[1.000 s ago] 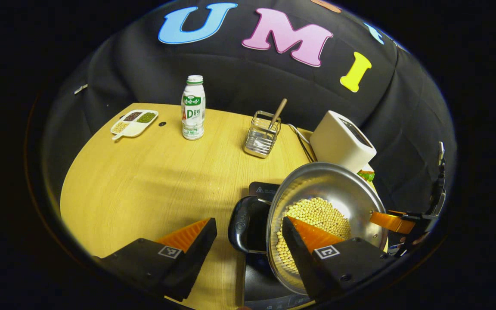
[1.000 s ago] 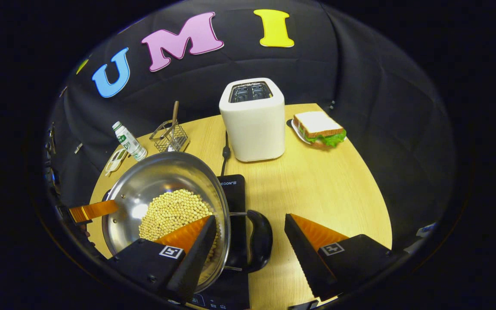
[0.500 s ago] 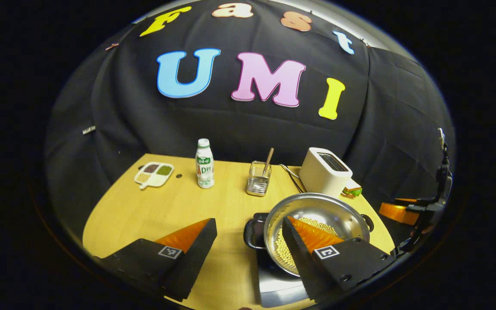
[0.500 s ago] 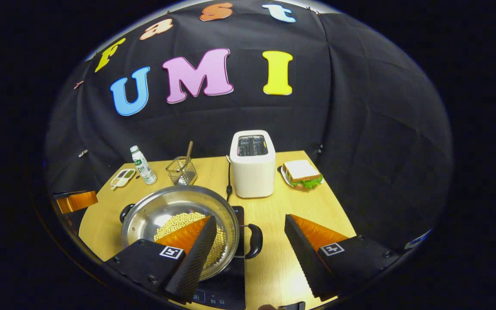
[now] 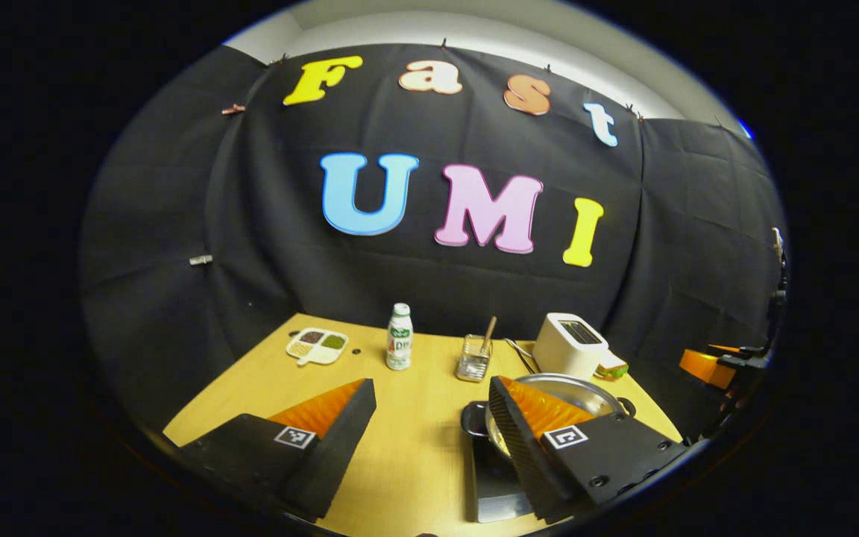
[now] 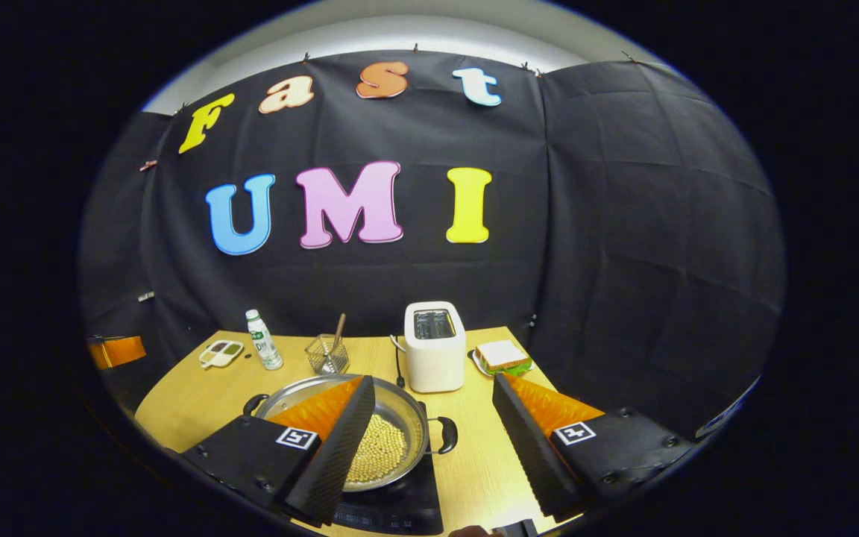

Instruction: First push the handle of the pot to place it horizontally, then grasp the pot with both hands and set it on the induction cooktop.

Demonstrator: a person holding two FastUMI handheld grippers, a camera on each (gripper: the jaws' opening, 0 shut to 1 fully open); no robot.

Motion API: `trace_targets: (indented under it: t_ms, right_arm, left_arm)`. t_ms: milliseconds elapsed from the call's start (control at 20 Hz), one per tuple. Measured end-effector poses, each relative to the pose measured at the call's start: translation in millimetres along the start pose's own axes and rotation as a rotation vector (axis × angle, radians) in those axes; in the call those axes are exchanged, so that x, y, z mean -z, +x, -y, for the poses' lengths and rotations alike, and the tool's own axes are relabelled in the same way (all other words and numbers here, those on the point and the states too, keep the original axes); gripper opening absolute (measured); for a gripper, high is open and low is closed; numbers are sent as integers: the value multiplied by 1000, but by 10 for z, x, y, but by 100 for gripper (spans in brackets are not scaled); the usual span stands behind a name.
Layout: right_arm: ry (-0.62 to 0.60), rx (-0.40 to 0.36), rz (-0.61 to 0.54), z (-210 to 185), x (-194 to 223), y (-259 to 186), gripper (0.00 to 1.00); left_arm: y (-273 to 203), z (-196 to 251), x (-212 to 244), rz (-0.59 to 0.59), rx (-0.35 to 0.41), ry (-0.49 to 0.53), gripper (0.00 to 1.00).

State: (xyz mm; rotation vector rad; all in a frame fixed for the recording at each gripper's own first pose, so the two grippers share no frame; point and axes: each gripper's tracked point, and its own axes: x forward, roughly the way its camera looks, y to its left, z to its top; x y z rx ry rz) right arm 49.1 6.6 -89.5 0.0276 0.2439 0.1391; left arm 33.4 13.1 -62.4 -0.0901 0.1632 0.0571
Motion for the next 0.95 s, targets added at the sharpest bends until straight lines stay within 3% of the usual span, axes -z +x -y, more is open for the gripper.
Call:
trace_targets:
  t_ms: [200,400,950]
  right_arm:
    - [29,38,134,-89,-328,-269,99]
    - [39,40,213,-218,-475,-563,100]
    - [44,70,162,-363,-66,-915,99]
  left_arm:
    - [-351,-133,-287,156,11,93,95]
    - [-533,-66,-253,164,25,109,95]
    - [-713,46,63,106,56,58,95]
